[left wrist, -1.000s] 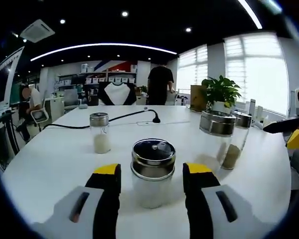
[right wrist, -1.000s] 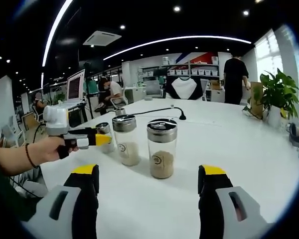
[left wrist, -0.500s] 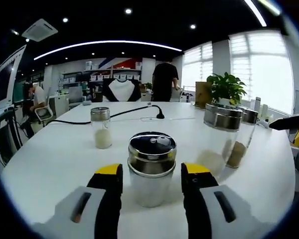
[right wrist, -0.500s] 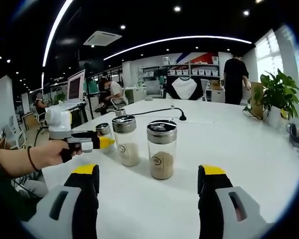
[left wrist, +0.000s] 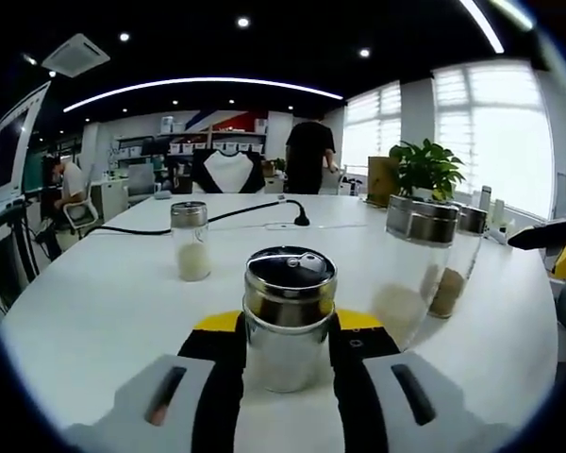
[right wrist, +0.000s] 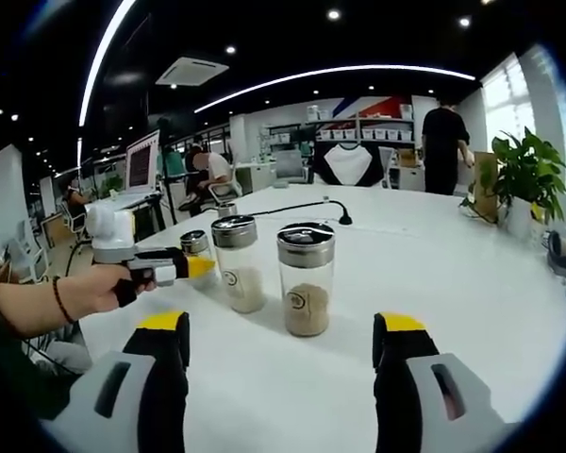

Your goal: Rotate the seasoning bottle until the label or dispensing opening points toward the visible target arrow and the bottle remains upright within the marked orientation range

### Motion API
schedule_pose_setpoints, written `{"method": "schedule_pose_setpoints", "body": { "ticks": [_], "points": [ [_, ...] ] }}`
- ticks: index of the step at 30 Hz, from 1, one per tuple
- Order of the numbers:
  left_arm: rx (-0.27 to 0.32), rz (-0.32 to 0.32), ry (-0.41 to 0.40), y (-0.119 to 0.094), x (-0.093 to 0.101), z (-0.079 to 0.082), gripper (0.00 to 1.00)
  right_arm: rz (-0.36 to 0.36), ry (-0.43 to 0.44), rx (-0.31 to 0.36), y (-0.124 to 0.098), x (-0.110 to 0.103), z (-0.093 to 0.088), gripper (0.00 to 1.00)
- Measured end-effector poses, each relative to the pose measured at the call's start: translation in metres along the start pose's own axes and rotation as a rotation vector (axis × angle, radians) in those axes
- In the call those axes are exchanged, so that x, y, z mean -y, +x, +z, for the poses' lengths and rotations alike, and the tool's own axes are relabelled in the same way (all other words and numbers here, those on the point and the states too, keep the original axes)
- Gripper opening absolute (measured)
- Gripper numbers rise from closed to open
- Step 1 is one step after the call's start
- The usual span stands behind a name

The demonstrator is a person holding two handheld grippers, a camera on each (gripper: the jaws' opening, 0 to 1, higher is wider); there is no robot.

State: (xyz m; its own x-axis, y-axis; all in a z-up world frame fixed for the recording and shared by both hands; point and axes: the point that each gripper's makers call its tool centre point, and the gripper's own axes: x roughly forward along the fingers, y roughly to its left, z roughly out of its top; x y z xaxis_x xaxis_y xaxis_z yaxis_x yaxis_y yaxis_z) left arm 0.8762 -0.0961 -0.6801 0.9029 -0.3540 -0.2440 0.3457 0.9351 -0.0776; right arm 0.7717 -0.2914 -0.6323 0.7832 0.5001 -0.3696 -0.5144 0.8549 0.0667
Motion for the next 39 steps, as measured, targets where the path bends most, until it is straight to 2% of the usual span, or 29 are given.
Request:
{"method": "schedule_pose_setpoints", "body": {
  "ticks": [26, 36, 39],
  "points": [
    [-0.004, -0.026, 0.035, 0.0001, 0.0025, -0.0003, 0.35, 0.012, 0.000, -0.017, 0.0000, -0.0029, -0.0040, 0.79],
    [-0.010, -0.077, 0.058, 0.0003, 0.0021, -0.0008, 0.35, 0.011, 0.007, -0.023, 0.0003, -0.0019, -0.0055, 0.78],
    [-0.010, -0.093, 0.062, 0.0000, 0.0028, -0.0009, 0.35, 0.015, 0.013, 0.001, 0.0000, -0.0025, -0.0010, 0.78]
  ]
}}
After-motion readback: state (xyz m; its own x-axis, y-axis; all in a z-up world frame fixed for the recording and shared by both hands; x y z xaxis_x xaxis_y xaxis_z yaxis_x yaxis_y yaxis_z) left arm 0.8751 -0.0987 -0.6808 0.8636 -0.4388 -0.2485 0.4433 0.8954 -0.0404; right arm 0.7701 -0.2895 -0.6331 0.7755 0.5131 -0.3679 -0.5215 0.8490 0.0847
